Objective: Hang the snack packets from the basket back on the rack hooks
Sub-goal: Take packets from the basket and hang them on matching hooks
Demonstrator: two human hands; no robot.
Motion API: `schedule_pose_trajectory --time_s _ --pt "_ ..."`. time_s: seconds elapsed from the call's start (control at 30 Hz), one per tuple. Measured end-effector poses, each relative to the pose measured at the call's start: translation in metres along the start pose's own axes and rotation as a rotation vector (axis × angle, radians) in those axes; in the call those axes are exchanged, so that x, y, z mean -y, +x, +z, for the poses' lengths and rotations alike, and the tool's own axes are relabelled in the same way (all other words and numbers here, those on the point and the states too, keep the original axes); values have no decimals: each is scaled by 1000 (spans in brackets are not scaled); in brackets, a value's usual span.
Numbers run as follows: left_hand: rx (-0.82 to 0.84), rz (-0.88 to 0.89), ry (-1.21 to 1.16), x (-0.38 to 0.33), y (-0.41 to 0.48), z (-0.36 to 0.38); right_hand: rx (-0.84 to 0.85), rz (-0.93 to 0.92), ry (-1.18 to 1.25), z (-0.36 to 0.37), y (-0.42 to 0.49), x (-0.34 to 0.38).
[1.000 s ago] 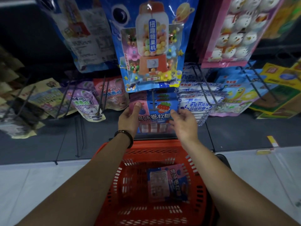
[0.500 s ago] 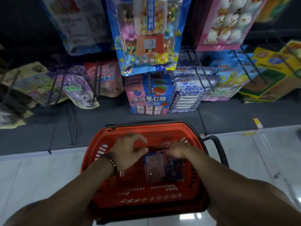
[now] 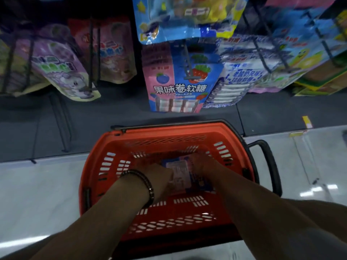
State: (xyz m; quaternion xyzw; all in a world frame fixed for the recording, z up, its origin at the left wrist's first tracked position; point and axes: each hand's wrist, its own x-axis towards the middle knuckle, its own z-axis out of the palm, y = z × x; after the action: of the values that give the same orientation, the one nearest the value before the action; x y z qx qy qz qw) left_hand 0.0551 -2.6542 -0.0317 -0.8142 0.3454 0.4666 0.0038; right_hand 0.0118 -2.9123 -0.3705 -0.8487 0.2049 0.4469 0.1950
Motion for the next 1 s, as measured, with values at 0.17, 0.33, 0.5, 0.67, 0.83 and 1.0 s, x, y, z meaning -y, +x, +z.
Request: schedule_pose_trajectory --time_s 0.17,0.33,0.5,0.67,0.83,1.0 --pt "-97 -31 -4 12 9 -9 -45 -86 -174 -46 -88 51" --pt "-154 -14 -35 15 12 -19 -55 -111 -215 -46 -86 58" --pt "-97 -36 -5 21 12 -19 -86 -56 -259 -39 -81 58" --pt "-91 -54 -33 22 12 -27 -137 17 -271 -40 -85 70" --pt "-91 -68 -70 24 8 -34 -51 -140 -329 -49 -110 80" --pt "-90 -107 -57 31 6 -25 0 -351 -462 -100 -171 117"
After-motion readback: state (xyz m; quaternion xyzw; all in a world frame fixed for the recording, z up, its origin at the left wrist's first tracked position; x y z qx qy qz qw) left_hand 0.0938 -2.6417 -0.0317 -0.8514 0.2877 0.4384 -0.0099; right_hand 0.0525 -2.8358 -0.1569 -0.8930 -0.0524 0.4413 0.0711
